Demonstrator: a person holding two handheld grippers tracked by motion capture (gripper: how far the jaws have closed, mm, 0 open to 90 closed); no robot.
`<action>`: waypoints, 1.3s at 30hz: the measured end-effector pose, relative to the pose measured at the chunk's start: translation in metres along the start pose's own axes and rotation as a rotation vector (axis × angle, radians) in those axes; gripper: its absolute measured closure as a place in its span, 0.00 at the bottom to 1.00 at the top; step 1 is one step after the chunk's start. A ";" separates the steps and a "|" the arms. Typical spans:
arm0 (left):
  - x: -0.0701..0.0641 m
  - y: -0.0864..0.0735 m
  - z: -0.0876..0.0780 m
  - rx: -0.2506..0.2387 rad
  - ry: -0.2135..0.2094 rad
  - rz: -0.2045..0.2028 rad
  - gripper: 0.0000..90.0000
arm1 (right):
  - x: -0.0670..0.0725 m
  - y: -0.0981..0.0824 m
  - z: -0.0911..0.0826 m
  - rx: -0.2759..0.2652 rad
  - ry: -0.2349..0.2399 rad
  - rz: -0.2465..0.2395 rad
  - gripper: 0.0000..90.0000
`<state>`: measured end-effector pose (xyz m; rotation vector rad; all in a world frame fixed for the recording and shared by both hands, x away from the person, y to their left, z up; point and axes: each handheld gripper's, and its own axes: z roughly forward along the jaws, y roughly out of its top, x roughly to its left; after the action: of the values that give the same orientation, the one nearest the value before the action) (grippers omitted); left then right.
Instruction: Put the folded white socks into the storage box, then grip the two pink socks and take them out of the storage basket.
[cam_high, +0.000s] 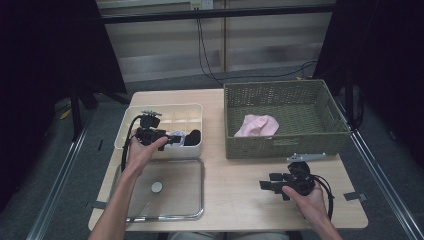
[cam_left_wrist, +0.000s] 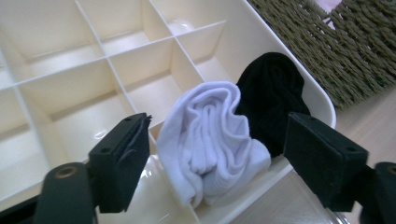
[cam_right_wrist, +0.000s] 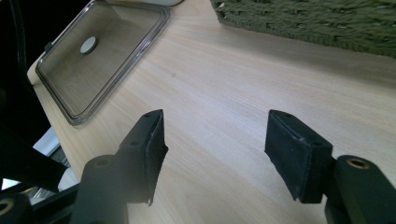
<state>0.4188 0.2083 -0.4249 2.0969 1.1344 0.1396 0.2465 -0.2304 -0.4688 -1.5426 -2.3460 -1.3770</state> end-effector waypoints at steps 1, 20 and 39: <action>-0.001 -0.002 0.000 -0.007 0.012 0.010 0.26 | 0.000 0.000 -0.001 -0.002 -0.002 -0.002 0.42; -0.018 -0.037 -0.022 -0.107 -0.033 0.000 0.29 | -0.001 0.012 -0.007 -0.028 -0.014 -0.013 0.42; -0.050 -0.069 -0.048 -0.136 -0.078 0.056 0.34 | -0.001 0.032 -0.022 -0.070 -0.037 -0.044 0.43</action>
<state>0.3213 0.2204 -0.4230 1.9965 0.9931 0.1555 0.2616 -0.2418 -0.4343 -1.5555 -2.3920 -1.4673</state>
